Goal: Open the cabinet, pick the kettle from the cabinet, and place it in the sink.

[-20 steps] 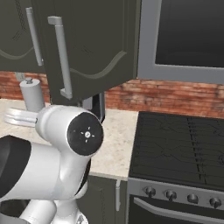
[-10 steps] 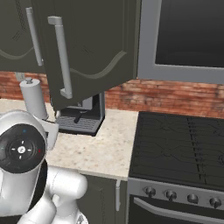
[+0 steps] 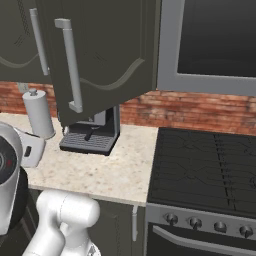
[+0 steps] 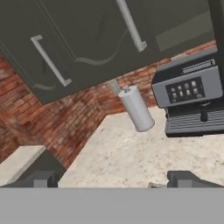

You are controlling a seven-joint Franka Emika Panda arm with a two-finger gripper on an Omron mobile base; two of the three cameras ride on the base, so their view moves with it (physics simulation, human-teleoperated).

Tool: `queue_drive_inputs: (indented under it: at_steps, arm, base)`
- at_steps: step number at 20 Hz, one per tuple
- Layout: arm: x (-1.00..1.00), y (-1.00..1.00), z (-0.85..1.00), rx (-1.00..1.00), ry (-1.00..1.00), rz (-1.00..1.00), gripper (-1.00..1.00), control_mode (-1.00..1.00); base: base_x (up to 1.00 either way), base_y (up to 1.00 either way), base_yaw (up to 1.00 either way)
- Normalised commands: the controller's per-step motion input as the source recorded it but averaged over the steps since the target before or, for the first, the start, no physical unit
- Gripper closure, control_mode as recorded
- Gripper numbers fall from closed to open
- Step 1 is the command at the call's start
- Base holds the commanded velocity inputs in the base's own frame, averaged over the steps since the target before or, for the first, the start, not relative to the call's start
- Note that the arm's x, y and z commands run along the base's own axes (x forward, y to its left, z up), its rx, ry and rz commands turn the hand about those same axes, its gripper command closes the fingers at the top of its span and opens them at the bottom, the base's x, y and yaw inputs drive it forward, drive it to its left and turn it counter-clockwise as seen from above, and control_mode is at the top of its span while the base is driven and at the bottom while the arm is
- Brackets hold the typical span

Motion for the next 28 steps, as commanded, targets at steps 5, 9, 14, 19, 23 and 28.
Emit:
queue_drive_inputs:
  at_steps: [5, 9, 14, 19, 23, 28]
  arm:
    - [0.16, 0.37, 0.0, 0.07, 0.01, -0.04, -1.0, -1.0]
    - [0.27, 0.3, 0.0, 0.17, 0.0, -0.15, -1.0, -1.0]
    - [0.34, 0.21, 0.0, 0.24, 0.05, -0.24, -1.0, -1.0]
    - [0.32, 0.11, 0.0, 0.31, 0.06, -0.31, -1.0, -1.0]
    - [0.3, 0.06, 0.01, 0.23, 0.19, -0.31, -1.0, -1.0]
    - [0.31, 0.04, 0.0, 0.22, 0.24, -0.28, -1.0, -1.0]
  base:
    - [0.0, 0.0, 0.0]
    - [0.0, 0.0, 0.0]
    - [0.0, 0.0, 0.0]
    - [0.0, 0.0, 0.0]
    - [0.0, 0.0, 0.0]
    - [0.0, 0.0, 0.0]
